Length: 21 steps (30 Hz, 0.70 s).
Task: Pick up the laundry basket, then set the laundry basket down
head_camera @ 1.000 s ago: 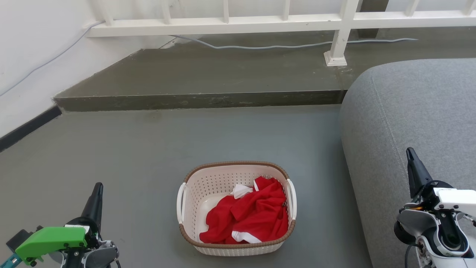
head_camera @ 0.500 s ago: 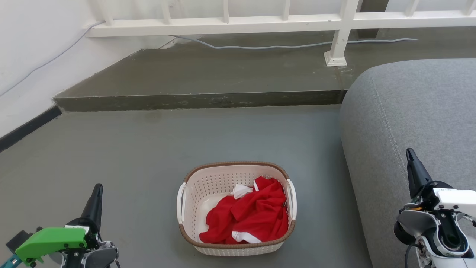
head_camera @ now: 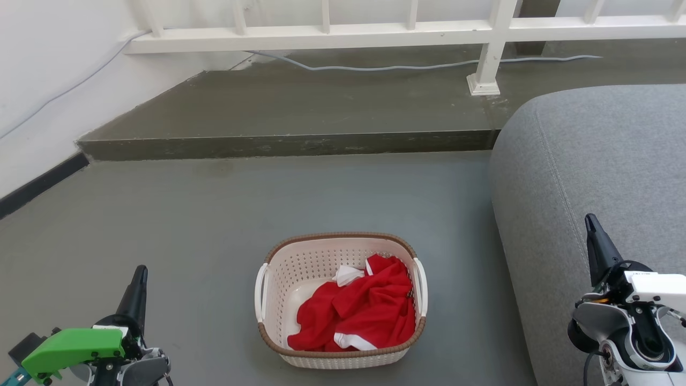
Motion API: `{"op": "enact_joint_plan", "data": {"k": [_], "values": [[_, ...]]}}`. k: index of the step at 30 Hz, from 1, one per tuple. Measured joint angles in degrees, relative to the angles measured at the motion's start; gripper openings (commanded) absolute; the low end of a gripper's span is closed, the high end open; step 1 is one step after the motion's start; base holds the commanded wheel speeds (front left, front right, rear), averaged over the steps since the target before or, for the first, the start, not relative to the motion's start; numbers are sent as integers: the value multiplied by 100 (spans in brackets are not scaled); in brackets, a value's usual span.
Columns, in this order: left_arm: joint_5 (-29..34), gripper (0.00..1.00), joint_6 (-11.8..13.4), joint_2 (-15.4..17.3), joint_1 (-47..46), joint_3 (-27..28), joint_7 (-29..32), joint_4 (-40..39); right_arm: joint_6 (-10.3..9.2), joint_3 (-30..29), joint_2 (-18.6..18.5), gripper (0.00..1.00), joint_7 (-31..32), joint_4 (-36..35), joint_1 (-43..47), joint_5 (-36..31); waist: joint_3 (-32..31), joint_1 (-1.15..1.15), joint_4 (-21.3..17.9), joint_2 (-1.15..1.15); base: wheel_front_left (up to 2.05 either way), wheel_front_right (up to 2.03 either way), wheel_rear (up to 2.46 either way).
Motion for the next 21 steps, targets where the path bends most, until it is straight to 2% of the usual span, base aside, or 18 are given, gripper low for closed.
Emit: {"op": "enact_joint_plan", "data": {"k": [21], "values": [[0, 0, -13, -1, -6, 15, 20, 24, 0, -15, 2, 0, 0, 25, -2, 0, -1, 0, 0, 0, 0, 0, 0]]}}
